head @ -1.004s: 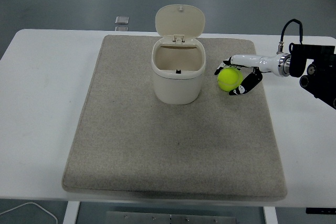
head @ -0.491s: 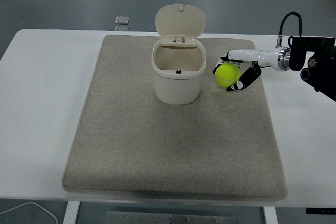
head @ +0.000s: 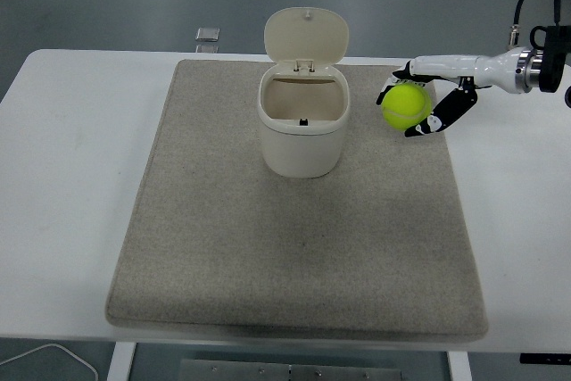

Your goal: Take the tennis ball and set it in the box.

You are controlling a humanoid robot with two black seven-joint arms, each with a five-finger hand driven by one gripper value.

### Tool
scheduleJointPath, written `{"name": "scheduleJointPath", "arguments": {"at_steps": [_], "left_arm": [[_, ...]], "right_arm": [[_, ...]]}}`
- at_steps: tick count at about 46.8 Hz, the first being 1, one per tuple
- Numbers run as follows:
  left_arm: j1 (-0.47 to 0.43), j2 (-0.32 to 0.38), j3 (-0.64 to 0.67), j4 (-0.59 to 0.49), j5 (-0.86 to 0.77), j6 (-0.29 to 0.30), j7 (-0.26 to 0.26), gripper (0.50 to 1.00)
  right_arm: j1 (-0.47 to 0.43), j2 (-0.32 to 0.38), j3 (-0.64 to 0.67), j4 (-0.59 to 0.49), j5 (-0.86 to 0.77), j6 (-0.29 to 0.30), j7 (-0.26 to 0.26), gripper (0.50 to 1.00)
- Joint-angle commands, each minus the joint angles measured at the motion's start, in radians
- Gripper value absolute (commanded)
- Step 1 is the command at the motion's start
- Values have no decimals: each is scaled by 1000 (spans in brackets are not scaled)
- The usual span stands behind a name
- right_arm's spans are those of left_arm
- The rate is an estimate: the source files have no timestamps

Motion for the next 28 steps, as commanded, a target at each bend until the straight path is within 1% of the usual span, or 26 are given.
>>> {"name": "scheduleJointPath", "arguments": {"at_steps": [1, 4, 9, 13, 22, 28], "left_arm": [[0, 0, 0, 0, 0, 0, 0, 992], [0, 0, 0, 0, 0, 0, 0, 992], [0, 0, 0, 0, 0, 0, 0, 992], [0, 0, 0, 0, 0, 0, 0, 992], [0, 0, 0, 0, 0, 0, 0, 992], [0, 0, 0, 0, 0, 0, 0, 992]], "right_arm": [[15, -31, 8, 31, 4, 24, 26, 500], [26, -53, 10, 49, 5, 36, 36, 500], [28, -56, 48, 61, 7, 38, 36, 500], [31, -50, 79, 64, 12, 47, 36, 500], [64, -42, 85, 100, 85, 64, 37, 500], [75, -22, 85, 106, 91, 65, 37, 500]]}}
